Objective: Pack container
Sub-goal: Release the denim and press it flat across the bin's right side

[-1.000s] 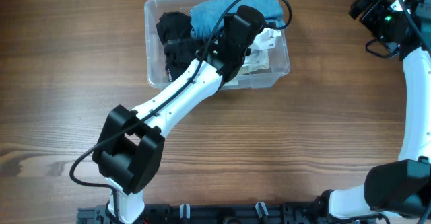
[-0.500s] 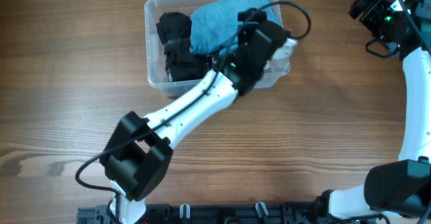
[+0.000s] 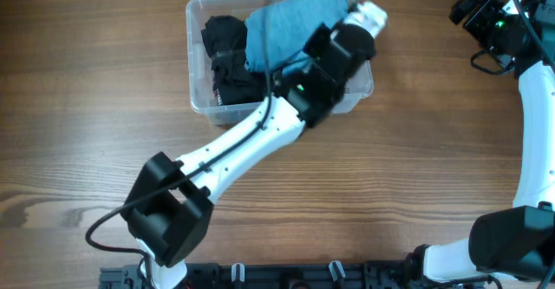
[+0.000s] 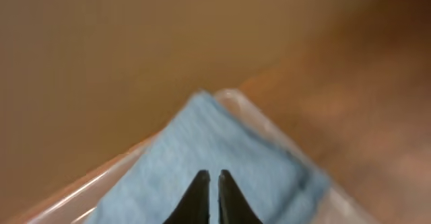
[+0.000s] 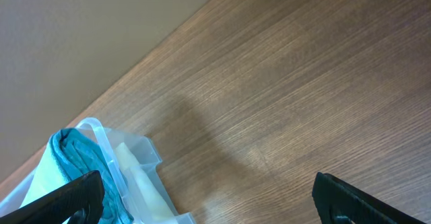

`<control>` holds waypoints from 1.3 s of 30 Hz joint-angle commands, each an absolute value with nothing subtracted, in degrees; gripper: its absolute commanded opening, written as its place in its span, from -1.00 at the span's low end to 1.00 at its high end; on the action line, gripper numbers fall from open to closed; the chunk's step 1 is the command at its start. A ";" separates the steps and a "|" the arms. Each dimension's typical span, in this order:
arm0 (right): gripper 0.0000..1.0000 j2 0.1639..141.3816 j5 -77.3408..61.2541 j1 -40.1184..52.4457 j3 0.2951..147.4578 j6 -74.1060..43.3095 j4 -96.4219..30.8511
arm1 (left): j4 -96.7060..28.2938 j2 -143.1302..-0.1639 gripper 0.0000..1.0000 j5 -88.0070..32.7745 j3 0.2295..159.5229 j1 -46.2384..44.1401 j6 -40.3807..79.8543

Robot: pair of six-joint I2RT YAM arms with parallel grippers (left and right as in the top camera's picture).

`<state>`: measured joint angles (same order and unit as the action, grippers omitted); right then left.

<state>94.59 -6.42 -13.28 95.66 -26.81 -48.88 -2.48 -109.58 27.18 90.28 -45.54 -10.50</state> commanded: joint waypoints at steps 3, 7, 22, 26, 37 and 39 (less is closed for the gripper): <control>0.99 94.39 -6.96 -13.04 95.94 -27.18 -48.88 | -1.28 -108.75 -0.92 17.04 90.98 -37.76 6.11; 1.00 94.39 -6.96 -13.04 95.94 -27.16 -48.90 | -2.61 -110.78 -0.92 13.65 90.98 -34.46 8.40; 1.00 94.39 -6.96 -13.04 95.94 -27.16 -48.90 | -9.45 -121.75 -0.92 8.14 90.98 -36.05 8.40; 1.00 94.39 -6.96 -13.04 95.94 -27.16 -48.90 | -13.43 -121.97 -0.92 10.22 91.00 -36.64 8.14; 0.99 94.39 -6.96 -13.04 95.94 -27.14 -48.88 | -18.98 -106.43 -0.45 5.48 91.00 -38.44 8.21; 0.99 94.39 -6.96 -13.04 95.94 -27.16 -48.90 | -19.09 -106.50 -0.48 0.93 90.98 -39.07 8.21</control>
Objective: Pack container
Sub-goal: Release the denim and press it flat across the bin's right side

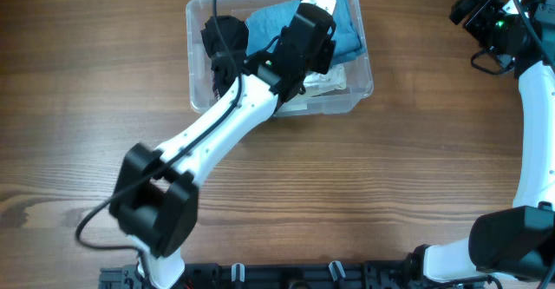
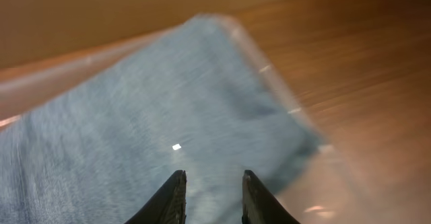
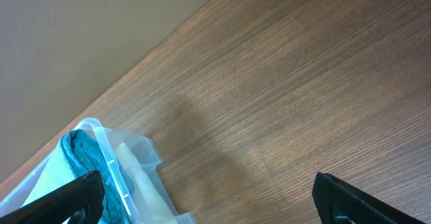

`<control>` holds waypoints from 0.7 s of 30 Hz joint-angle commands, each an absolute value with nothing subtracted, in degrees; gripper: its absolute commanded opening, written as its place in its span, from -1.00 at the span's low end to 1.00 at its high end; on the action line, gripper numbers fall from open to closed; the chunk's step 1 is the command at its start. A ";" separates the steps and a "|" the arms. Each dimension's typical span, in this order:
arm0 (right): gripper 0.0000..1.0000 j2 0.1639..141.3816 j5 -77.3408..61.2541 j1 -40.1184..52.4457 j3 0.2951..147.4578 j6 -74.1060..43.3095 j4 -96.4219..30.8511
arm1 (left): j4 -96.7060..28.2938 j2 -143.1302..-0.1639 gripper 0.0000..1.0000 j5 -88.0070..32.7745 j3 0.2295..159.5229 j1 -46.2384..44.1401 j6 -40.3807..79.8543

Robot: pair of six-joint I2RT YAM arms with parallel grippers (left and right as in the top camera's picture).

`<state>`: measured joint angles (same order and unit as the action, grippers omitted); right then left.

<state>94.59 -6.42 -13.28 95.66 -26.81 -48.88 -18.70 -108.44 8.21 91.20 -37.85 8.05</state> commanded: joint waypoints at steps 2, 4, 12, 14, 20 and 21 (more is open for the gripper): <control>0.99 94.39 -6.96 -13.04 95.94 -27.16 -48.90 | -19.73 -107.74 -0.63 -1.74 90.98 -39.62 8.49; 1.00 94.39 -6.94 -13.04 95.94 -27.16 -48.90 | -20.29 -108.77 -0.75 -2.00 90.98 -39.86 10.02; 1.00 94.39 -6.96 -13.04 95.94 -27.16 -48.90 | -24.58 -110.00 -0.92 -3.40 90.98 -41.76 10.09; 1.00 94.39 -6.96 -13.04 95.94 -27.16 -48.90 | -25.21 -110.89 -0.92 -3.40 90.98 -42.44 10.09; 0.99 94.39 -6.96 -13.04 95.94 -27.16 -48.90 | -27.29 -113.86 -0.92 -3.40 90.98 -44.51 10.07; 0.99 94.39 -6.96 -13.04 95.94 -27.16 -48.90 | -28.05 -114.04 -0.92 -3.40 90.98 -44.80 10.04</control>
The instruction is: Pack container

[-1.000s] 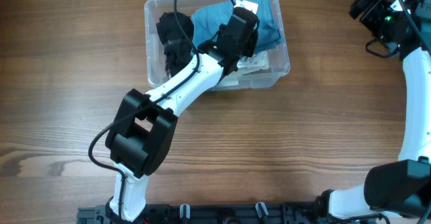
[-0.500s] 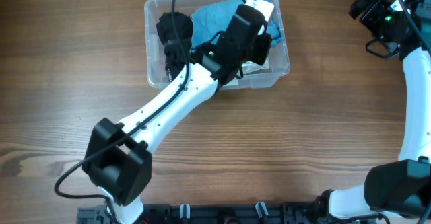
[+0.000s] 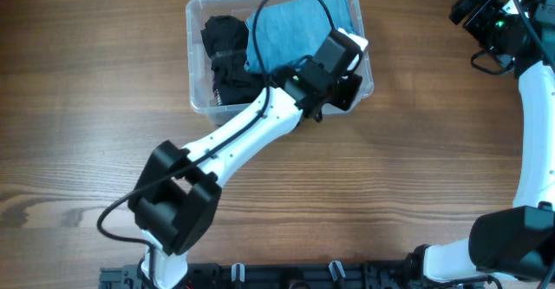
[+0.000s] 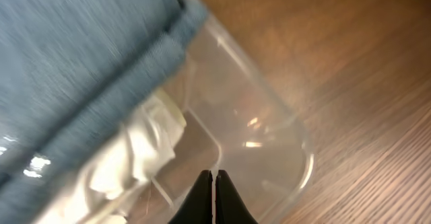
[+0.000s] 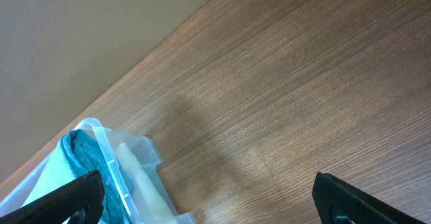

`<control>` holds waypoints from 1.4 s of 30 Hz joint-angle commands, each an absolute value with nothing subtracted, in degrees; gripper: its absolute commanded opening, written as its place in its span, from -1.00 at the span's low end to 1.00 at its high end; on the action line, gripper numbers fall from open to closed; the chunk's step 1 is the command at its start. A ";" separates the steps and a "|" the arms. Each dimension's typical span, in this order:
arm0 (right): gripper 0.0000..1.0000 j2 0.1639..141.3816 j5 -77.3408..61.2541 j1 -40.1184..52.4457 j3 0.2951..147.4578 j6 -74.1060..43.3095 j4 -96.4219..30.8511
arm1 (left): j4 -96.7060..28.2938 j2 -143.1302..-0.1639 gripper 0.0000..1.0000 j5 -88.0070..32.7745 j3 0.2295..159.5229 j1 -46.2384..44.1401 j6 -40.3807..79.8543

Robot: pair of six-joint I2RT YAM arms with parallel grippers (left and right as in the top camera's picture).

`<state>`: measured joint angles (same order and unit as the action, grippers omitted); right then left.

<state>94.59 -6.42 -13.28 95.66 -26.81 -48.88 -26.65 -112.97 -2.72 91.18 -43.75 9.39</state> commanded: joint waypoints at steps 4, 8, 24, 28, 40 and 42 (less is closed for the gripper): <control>0.99 94.39 -6.96 -13.04 95.94 -27.16 -48.90 | -31.86 -114.13 -0.92 -3.40 90.98 -45.28 9.87; 1.00 94.39 -6.96 -13.04 95.94 -27.16 -48.90 | -36.51 -114.13 -0.92 -3.40 90.98 -45.28 9.89; 1.00 94.39 -6.96 -13.04 95.94 -27.16 -48.90 | -39.13 -104.25 0.66 8.73 95.81 -40.16 7.77; 0.99 94.39 -6.96 -13.04 95.94 -27.18 -48.88 | -43.46 -96.73 1.00 12.27 95.83 -37.41 7.51; 0.99 94.39 -6.96 -13.04 95.94 -27.16 -48.90 | -70.98 -77.78 1.00 17.67 95.81 -33.76 14.92; 1.00 94.39 -6.96 -13.04 95.94 -27.16 -48.88 | -73.76 -73.95 1.00 17.61 95.81 -31.27 18.92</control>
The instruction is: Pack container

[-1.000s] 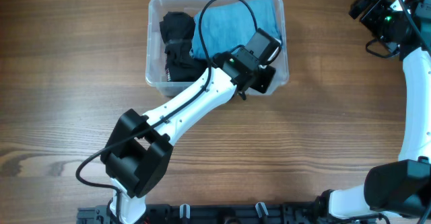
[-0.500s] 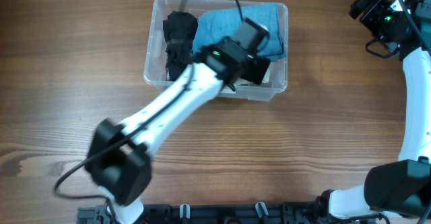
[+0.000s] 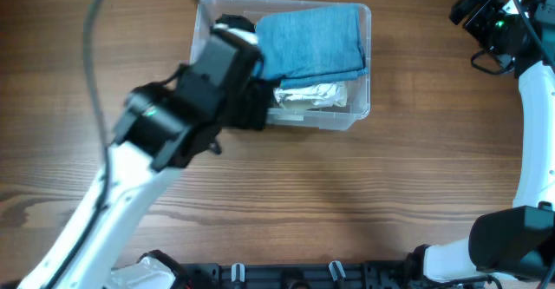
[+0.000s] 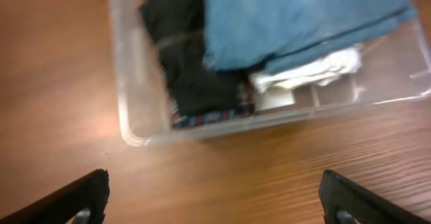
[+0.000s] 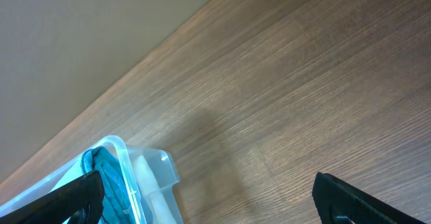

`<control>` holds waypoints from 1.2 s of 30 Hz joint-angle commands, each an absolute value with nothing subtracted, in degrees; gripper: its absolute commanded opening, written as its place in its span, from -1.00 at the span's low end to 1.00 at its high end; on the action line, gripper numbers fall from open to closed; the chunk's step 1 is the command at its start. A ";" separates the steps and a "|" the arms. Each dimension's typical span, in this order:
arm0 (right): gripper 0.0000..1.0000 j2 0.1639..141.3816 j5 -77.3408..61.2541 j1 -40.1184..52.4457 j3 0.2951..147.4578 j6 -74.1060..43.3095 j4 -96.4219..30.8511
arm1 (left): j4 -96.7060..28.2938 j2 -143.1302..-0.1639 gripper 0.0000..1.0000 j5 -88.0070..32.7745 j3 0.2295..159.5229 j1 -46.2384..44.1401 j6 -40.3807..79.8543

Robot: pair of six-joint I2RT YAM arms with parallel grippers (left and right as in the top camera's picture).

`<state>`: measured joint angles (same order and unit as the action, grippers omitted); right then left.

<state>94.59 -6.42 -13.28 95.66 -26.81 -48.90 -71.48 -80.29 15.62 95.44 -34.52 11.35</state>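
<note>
The clear plastic container (image 3: 365, 63) sits at the table's far middle. Inside lie a folded blue cloth (image 3: 308, 39), a crumpled white cloth (image 3: 312, 95) and a black garment (image 4: 183, 59) at the left end. My left gripper (image 4: 215, 200) hangs open, well above the table in front of the container, holding nothing. In the overhead view my left arm (image 3: 195, 98) covers the container's left front. At the far right edge my right gripper (image 5: 209, 197) stands open over bare wood. The container's corner (image 5: 135, 173) shows at its lower left.
A red-and-blue patterned item (image 4: 209, 113) shows under the black garment against the container's front wall. Bare wooden table (image 3: 390, 193) lies in front of and to the right of the container. The right arm (image 3: 533, 107) runs along the right edge.
My left gripper was shut, low at the container's right front corner. Now it is open and high in front of the container's left part. The container has shifted slightly.
The left gripper was shut over the blue cloth, which bulged past the container's far right rim. Then it stood slightly open on the cloth lying flat inside. Then it was shut at the right front corner. Now it hangs open above. The right arm never moved.
</note>
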 commanded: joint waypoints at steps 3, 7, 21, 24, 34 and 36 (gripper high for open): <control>0.99 94.39 -6.96 -13.04 95.94 -27.16 -48.90 | -75.59 -69.69 0.99 17.69 95.79 -28.62 19.88; 1.00 94.39 -6.96 -13.04 95.94 -27.14 -48.90 | -71.70 -63.61 1.00 17.37 93.49 -20.95 19.77; 1.00 94.39 -6.96 -13.04 95.94 -27.16 -48.90 | -19.40 -25.78 1.00 -5.10 39.29 3.77 7.66; 0.99 94.39 -6.96 -13.04 95.94 -27.16 -48.88 | -10.83 -17.67 0.99 -5.15 27.44 3.75 7.70; 0.99 94.39 -6.96 -13.04 95.94 -27.14 -48.88 | -1.02 -5.52 1.00 -5.43 8.62 3.66 7.68; 1.00 94.39 -6.96 -13.04 95.94 -27.16 -48.90 | -1.17 -4.21 1.00 -5.28 7.07 3.66 7.68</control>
